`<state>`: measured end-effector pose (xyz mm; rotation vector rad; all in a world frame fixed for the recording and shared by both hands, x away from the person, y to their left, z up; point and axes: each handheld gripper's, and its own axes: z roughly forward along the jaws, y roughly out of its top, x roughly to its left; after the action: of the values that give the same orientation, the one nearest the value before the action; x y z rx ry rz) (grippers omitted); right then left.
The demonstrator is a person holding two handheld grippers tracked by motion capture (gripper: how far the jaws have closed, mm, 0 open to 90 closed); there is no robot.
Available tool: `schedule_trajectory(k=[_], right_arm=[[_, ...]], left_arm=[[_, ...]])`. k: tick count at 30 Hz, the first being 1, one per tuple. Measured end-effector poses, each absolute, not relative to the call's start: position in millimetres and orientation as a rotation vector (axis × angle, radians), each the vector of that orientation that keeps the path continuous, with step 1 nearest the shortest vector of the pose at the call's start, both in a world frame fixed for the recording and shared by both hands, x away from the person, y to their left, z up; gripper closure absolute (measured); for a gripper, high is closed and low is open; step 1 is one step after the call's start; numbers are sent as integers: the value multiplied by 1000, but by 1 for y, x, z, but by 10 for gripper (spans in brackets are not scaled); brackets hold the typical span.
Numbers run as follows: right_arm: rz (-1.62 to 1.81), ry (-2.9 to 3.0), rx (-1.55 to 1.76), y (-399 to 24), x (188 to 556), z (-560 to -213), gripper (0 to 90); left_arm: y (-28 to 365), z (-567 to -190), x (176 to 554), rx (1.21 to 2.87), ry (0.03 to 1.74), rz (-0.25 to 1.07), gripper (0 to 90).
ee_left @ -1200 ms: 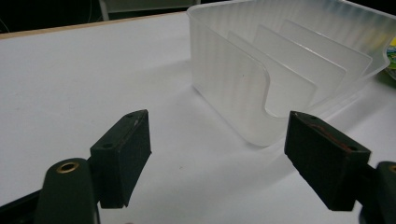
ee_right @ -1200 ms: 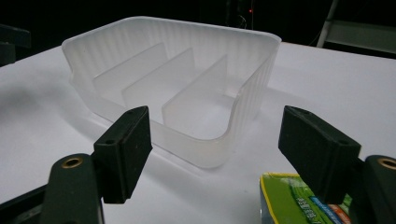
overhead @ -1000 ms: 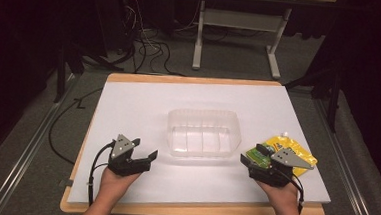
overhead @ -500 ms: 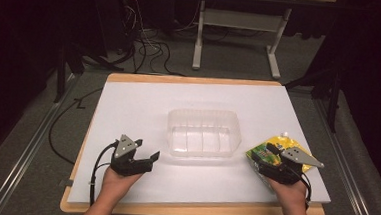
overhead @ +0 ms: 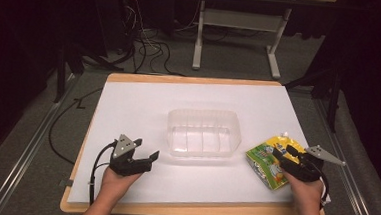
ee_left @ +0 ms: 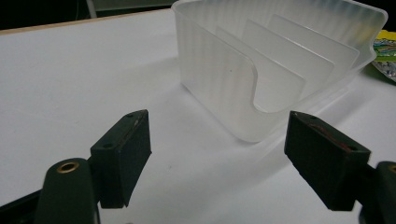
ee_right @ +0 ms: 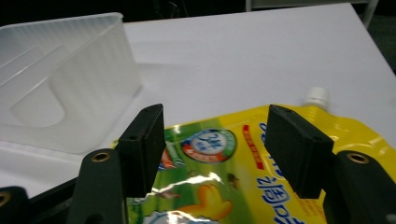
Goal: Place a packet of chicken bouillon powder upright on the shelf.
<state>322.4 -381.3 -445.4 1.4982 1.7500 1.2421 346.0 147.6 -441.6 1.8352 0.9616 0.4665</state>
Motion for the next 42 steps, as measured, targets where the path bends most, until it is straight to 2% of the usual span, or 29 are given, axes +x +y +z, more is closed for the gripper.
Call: schedule_trajectory(k=[27,42], right_arm=[[1111,1511,1754,-463,319,-468,319],[1079,1469,1883,-475,321,-472,316]], left_arm=[[146,-443,346,1857,930,447,239],[144,-444,346,1890,907,456,240]])
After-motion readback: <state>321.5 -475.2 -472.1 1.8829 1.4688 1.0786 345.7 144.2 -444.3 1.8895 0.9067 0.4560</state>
